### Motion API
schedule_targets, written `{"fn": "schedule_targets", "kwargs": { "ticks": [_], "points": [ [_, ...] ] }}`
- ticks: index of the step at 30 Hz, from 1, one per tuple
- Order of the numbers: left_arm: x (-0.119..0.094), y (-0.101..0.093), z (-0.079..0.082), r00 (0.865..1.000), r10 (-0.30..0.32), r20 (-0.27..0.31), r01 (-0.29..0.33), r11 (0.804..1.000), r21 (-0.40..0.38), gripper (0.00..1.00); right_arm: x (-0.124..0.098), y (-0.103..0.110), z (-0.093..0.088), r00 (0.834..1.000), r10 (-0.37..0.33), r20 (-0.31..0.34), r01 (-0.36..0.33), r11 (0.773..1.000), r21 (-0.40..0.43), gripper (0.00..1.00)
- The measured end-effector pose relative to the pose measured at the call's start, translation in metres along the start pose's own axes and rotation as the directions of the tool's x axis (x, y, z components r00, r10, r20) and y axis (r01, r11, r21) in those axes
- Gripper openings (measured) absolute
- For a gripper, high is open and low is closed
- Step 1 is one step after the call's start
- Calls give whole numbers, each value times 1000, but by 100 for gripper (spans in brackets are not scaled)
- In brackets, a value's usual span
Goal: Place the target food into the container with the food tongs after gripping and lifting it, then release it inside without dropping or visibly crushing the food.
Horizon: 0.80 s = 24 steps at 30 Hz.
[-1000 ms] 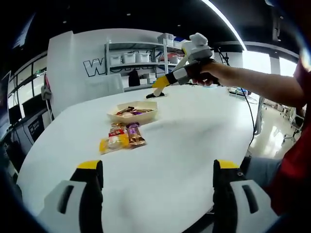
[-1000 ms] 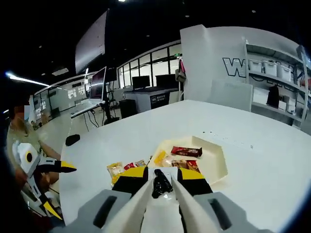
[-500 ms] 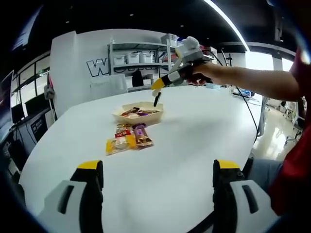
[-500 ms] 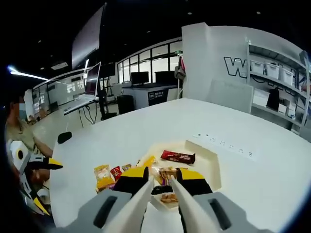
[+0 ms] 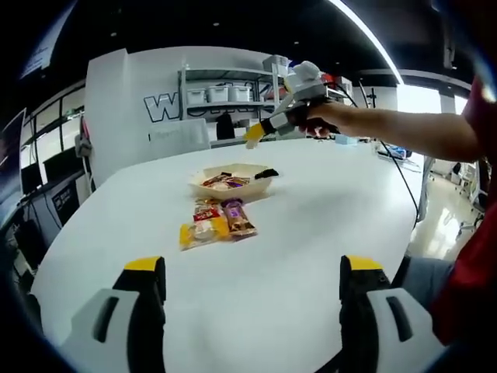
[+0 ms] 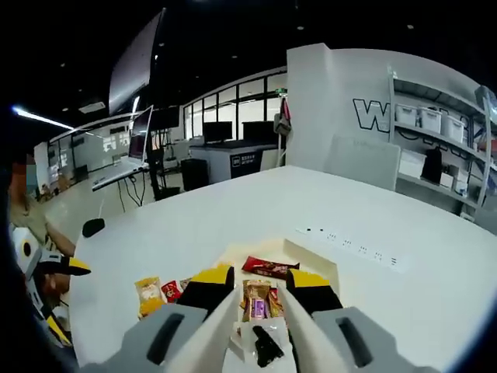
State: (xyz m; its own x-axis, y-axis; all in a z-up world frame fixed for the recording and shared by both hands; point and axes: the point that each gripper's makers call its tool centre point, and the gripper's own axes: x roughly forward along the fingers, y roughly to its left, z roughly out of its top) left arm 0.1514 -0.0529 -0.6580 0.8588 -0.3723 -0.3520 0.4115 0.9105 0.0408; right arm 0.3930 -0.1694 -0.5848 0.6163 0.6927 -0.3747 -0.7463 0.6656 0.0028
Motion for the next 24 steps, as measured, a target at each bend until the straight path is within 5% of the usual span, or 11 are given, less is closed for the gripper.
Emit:
{"fn": "schedule_targets", "kwargs": {
  "ticks": [24],
  "points": [
    [-1,-5,-3,1000,-7,-2,7,1000,3,90,-13,-5,-61,989,-6,-149,7,1000,9,22]
  ]
}}
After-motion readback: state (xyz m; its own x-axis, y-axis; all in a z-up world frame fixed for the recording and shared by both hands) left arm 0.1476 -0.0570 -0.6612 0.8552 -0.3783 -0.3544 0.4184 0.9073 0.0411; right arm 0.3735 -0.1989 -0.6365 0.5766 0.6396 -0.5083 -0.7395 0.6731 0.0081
